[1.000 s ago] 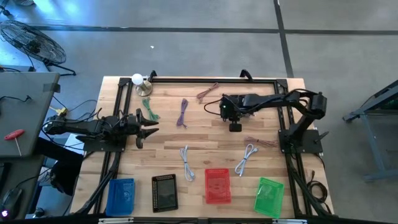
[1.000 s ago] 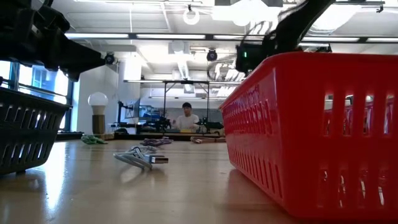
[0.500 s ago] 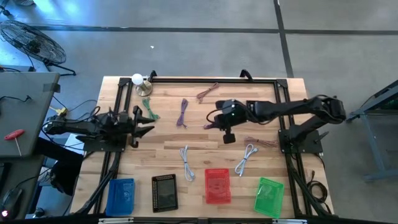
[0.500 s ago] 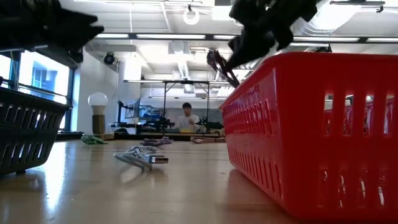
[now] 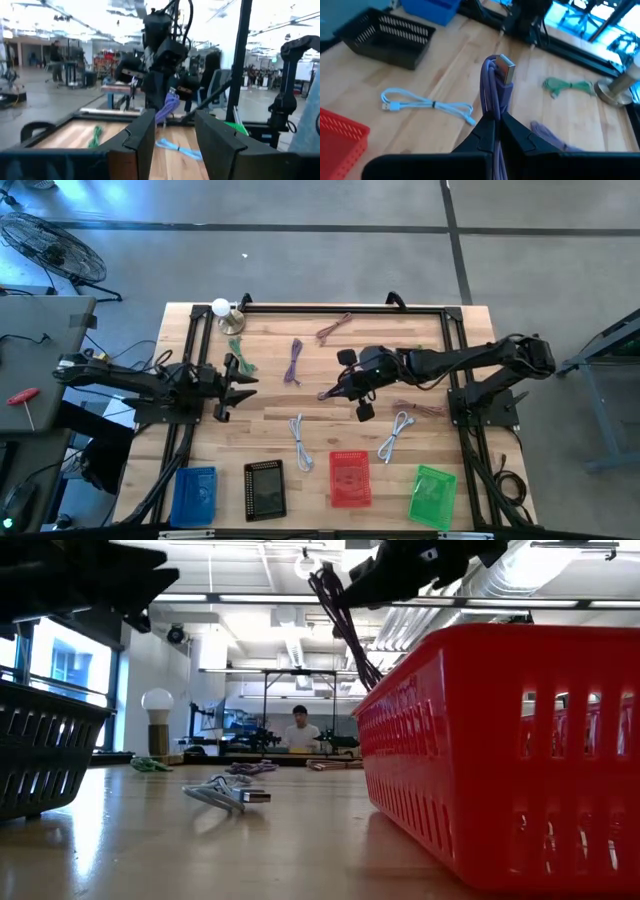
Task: Pick & Place USB Port
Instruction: Put the right purple charger cable into the black bin
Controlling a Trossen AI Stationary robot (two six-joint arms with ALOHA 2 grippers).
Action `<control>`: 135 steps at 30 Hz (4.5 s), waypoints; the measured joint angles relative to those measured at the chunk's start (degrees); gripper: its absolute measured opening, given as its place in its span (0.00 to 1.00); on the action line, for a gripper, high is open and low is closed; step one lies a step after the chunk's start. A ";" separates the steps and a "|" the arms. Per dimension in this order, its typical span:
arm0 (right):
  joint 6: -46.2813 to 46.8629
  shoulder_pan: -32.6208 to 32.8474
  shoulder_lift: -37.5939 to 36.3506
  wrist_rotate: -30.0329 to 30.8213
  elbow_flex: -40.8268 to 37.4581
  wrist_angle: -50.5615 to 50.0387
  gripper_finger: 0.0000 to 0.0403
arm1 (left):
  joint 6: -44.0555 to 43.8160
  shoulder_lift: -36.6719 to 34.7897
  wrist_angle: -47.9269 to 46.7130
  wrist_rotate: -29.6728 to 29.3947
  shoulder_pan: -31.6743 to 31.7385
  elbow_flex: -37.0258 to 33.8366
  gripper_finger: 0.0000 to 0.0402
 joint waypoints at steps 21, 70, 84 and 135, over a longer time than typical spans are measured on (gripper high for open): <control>0.36 0.99 -0.02 -3.54 -0.02 3.92 0.02 | 3.91 47.30 0.44 0.37 0.05 30.38 0.34; -1.54 1.14 -0.09 -3.73 -0.02 7.05 0.02 | -2.03 59.73 3.32 12.36 4.29 38.22 0.34; -0.72 1.14 -0.09 -3.12 -0.04 6.87 0.05 | -1.92 61.52 -0.42 12.23 4.61 41.94 0.08; 11.94 5.25 -10.91 19.34 -3.37 -9.70 0.21 | -60.19 44.50 -74.64 -18.95 -32.13 59.32 0.02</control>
